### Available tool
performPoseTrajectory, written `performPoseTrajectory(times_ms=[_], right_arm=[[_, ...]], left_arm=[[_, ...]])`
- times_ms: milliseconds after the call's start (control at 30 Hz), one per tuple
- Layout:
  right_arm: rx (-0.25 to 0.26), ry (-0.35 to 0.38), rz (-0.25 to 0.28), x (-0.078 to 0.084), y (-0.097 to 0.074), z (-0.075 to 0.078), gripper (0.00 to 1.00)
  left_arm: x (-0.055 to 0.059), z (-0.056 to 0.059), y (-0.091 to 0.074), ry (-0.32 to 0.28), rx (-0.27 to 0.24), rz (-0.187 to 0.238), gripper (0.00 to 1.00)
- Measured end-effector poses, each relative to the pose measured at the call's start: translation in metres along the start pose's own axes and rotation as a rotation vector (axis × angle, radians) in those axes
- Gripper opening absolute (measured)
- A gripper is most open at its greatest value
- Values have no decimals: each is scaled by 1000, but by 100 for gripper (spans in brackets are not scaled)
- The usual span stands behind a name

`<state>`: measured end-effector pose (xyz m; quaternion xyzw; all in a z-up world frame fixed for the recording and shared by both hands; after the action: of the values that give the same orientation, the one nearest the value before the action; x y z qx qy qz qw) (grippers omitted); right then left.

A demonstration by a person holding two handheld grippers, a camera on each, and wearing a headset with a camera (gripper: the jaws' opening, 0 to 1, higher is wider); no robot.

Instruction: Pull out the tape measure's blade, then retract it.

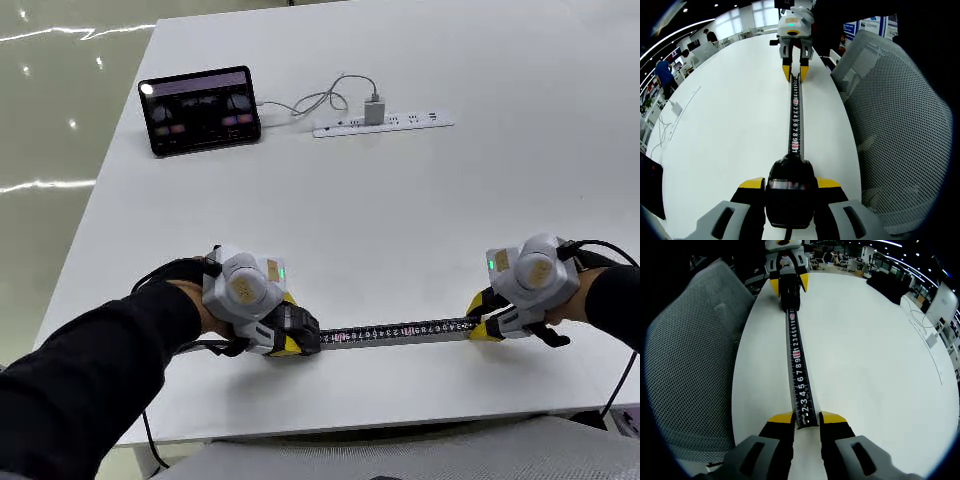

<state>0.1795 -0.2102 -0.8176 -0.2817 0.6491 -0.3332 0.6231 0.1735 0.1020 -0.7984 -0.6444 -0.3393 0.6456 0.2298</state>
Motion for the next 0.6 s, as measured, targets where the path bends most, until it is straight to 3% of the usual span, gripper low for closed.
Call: performPoseTrajectory(times_ms=[233, 467, 600], right_arm=[[10, 57, 3, -1, -7, 2, 23], [7, 67, 12, -2, -14, -1, 32], [18, 70, 26, -6, -20, -3, 37]], left_arm=[[-1, 1, -1, 26, 10, -7, 33], [2, -1, -7, 2, 3, -6, 34], [2, -3, -16, -51, -9, 8, 34]])
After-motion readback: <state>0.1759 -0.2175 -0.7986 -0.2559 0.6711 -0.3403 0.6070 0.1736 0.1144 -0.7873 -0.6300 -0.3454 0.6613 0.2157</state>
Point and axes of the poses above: the centre of the closed fingertips' face, and the gripper's own axes: y roughly forward along the fingers, z roughly to its right, x roughly out of its underside, the point moved 9 cm from there along -y, roughly backward along the fingers, and after that the axes turned 10 degrees about z, right-handed, at the moved point
